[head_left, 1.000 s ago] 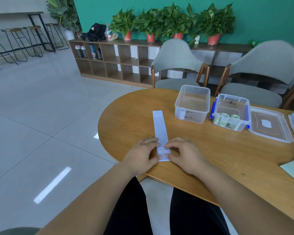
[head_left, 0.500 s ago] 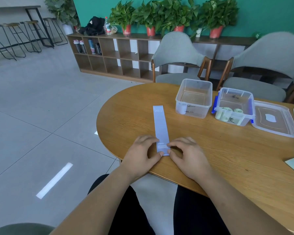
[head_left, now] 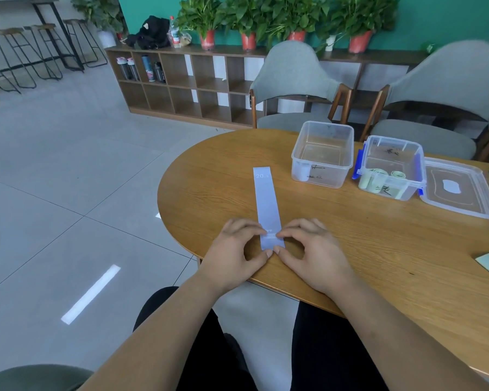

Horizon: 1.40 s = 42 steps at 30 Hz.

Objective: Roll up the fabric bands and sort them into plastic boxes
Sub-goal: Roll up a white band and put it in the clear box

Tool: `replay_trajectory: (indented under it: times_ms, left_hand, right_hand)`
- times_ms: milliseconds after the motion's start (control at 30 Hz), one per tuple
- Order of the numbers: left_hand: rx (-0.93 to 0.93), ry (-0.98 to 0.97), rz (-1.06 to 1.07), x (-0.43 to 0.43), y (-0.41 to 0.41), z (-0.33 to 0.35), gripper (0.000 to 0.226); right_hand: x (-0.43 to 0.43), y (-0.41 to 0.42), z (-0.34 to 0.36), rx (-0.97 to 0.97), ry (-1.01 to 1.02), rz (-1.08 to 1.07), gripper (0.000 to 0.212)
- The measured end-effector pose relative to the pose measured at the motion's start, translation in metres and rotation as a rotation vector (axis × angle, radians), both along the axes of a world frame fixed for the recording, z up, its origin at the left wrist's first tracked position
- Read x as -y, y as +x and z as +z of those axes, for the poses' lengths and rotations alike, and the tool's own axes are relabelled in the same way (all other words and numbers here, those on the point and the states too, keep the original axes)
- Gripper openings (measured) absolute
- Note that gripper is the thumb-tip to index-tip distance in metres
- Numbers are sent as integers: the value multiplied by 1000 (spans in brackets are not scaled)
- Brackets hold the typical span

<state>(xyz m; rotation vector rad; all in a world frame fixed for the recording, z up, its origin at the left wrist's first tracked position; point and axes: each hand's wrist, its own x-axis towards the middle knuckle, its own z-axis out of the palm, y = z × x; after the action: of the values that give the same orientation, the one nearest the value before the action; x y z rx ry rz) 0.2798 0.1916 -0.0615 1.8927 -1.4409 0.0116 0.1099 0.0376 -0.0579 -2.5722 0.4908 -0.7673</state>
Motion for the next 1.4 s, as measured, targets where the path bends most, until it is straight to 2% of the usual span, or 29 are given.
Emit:
replay_trajectory:
  times_ms: [367, 567, 900, 1400]
  left_hand:
    - [-48, -68, -17, -3, -2, 1, 19]
    - [-56, -74, -26, -4, -3, 3, 20]
    - [-50, -73, -23, -3, -4, 4, 13]
    - [-69, -67, -5, -2, -5, 2, 11]
  right_hand:
    - [2, -2, 2, -10, 45, 90, 17]
    - [4, -2, 3, 5, 86, 96, 20]
    - [5, -1, 2, 15, 66, 78, 12]
    - [3, 0, 1, 7, 117, 42, 10]
